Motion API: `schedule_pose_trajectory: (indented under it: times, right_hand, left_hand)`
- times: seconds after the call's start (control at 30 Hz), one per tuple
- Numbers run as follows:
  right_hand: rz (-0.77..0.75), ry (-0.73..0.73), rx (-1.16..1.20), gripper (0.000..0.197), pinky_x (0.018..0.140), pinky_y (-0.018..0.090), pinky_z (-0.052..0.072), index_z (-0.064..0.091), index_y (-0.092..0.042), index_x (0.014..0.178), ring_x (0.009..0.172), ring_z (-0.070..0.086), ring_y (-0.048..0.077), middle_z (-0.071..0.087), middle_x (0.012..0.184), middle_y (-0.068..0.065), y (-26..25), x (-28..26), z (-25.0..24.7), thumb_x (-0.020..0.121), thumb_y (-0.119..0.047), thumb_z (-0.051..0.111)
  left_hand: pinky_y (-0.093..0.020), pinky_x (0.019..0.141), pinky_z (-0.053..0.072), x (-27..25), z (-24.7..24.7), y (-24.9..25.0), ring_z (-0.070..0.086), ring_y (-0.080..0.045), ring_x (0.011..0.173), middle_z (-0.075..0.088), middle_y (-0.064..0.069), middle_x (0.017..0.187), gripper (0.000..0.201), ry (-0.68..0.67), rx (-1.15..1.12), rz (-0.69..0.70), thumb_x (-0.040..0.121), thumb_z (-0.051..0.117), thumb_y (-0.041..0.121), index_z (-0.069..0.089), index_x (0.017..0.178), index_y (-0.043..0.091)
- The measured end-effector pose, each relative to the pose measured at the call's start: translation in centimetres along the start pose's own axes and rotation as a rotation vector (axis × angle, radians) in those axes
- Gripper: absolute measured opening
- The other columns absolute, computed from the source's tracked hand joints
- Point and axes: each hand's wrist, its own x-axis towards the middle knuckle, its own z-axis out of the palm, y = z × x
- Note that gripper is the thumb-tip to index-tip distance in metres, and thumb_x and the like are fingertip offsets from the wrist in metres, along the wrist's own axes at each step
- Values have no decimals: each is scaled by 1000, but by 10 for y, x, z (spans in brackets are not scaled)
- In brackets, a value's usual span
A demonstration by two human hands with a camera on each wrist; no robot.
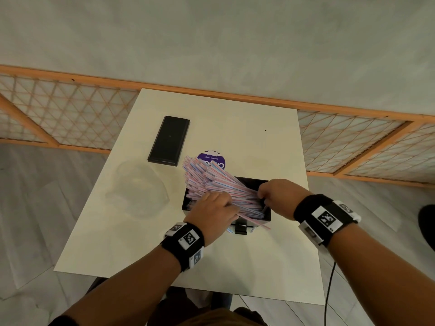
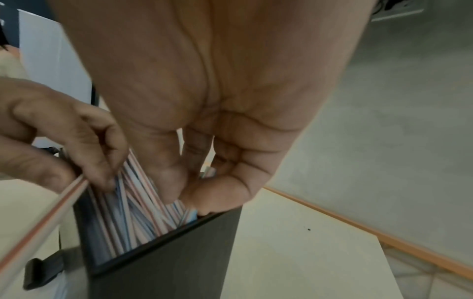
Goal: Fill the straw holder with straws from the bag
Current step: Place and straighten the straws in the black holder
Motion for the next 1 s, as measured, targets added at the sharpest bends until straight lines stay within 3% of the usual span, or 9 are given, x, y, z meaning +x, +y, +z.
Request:
schedule_pose_trajectory:
  times: [0.1, 0.27, 0.47, 0.6, 0.7, 0.8, 0.9, 1.0]
  right_hand:
    - [12, 44, 17, 22, 81, 31, 46, 67, -19, 104, 97, 61, 26, 64, 108, 5, 2, 0, 0, 94, -11, 49]
    - [-45, 221, 89, 27, 83, 29, 45, 69, -20, 109, 97, 62, 24, 62, 106, 3, 3, -14, -28, 96, -8, 48]
    - [-213, 517, 170, 25, 73, 24, 42, 68, -22, 103, 79, 56, 13, 56, 91, -5, -19, -46, -69, 89, -6, 54]
    - [-266, 637, 289, 24, 69, 16, 40, 68, -23, 98, 75, 54, 3, 59, 89, -5, -30, -63, -84, 87, -5, 56]
    - [-250, 621, 425, 25, 68, 19, 44, 70, -25, 96, 74, 57, 9, 61, 87, -8, -30, -66, -81, 89, -5, 57]
    - [-240, 572, 559, 23, 65, 10, 41, 70, -27, 95, 72, 59, 8, 65, 81, -16, -26, -59, -69, 93, -7, 59]
    - [-217, 482, 664, 18, 69, 10, 46, 69, -27, 95, 74, 66, 4, 69, 82, -21, -22, -45, -48, 96, -11, 60]
    - [-141, 397, 638, 18, 73, 22, 52, 67, -29, 93, 77, 69, 9, 71, 80, -12, -15, -26, -15, 98, -14, 59]
  left_hand:
    - [-31, 73, 49, 7, -3, 1, 56, -17, 81, 57, 3, 89, 33, -67, -112, -95, 100, 46, 39, 73, 94, 22]
    - [-33, 73, 53, 14, -10, -5, 57, -17, 78, 56, 3, 91, 25, -113, -109, -336, 100, 54, 36, 71, 95, 19]
    - [-30, 76, 55, 14, -19, -3, 57, -12, 81, 57, 5, 96, 15, -53, -204, -405, 98, 60, 33, 67, 96, 20]
    - [-30, 88, 55, 8, -32, -4, 59, -13, 97, 61, 5, 112, 23, -19, -260, -475, 97, 59, 29, 62, 118, 21]
    - [-24, 88, 54, -1, -44, -9, 60, -9, 101, 60, 7, 117, 42, 49, -412, -598, 96, 57, 19, 51, 137, 25]
    - [-16, 81, 52, -11, -51, -14, 63, -7, 97, 58, 12, 112, 50, 67, -569, -633, 91, 58, 12, 47, 134, 34]
    - [-22, 84, 54, -21, -50, -21, 64, -8, 97, 58, 13, 115, 51, 61, -620, -627, 90, 57, 11, 46, 135, 33]
    - [-29, 86, 58, -26, -47, -25, 63, -8, 98, 55, 12, 117, 50, 70, -613, -610, 91, 56, 12, 47, 137, 30]
